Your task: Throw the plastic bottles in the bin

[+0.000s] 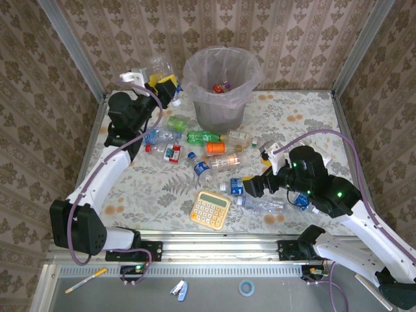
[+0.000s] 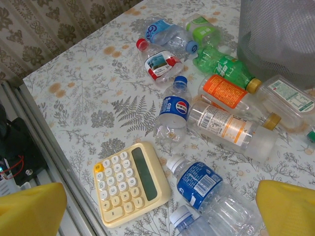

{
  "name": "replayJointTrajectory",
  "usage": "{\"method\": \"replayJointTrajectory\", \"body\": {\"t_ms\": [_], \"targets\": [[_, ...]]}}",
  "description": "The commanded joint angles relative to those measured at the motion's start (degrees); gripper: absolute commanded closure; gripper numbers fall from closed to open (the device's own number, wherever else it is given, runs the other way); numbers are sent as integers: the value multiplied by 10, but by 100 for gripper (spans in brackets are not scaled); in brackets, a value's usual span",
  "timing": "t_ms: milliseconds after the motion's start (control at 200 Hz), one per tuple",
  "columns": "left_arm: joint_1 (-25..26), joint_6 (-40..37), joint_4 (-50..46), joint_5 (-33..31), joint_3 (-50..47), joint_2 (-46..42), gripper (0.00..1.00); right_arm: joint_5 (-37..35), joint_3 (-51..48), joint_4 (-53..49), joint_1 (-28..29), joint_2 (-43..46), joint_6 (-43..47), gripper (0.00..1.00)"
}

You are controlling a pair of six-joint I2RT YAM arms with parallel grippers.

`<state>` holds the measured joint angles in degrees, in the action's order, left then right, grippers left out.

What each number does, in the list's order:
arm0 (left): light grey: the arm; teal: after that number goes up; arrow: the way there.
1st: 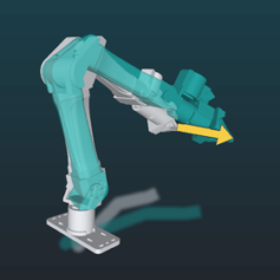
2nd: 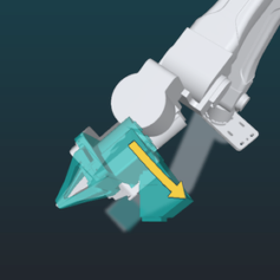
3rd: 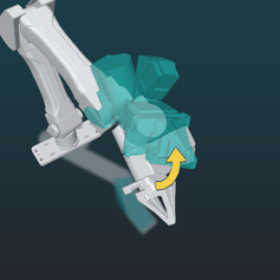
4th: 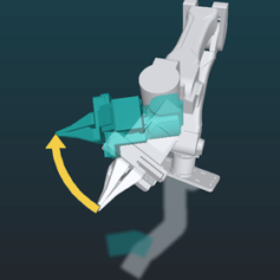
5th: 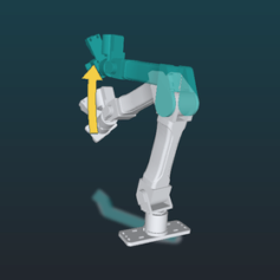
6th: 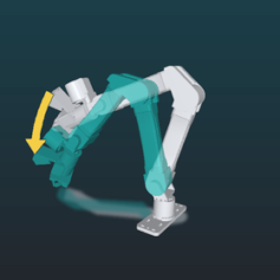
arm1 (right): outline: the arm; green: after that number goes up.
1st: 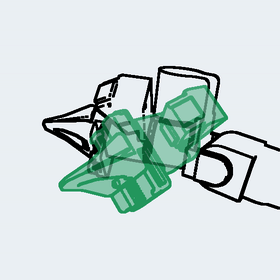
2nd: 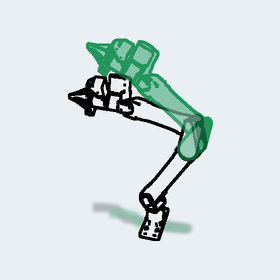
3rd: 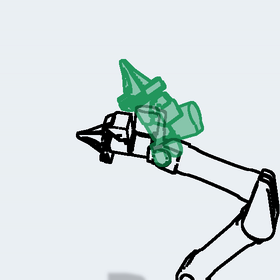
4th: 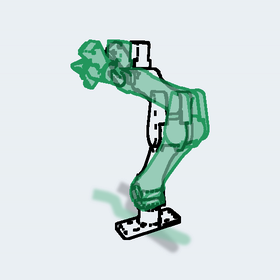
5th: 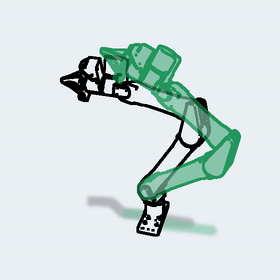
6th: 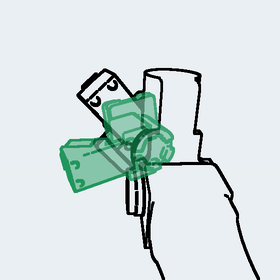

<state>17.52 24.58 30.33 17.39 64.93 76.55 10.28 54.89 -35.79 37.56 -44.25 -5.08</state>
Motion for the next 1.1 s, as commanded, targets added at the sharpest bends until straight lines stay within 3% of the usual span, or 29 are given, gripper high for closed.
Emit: {"method": "replayJointTrajectory", "body": {"t_ms": [0,245,715,1095], "targets": [[8,50,127,1,28,14,47,-13,1,7,4,1,1,0],[17,87,215,-31,61,41,47,-11,16,3,4,-10,7,0],[33,90,276,-63,155,92,46,-29,15,3,4,1,12,0],[40,88,387,-96,130,103,42,-72,6,22,4,42,18,0]]}}
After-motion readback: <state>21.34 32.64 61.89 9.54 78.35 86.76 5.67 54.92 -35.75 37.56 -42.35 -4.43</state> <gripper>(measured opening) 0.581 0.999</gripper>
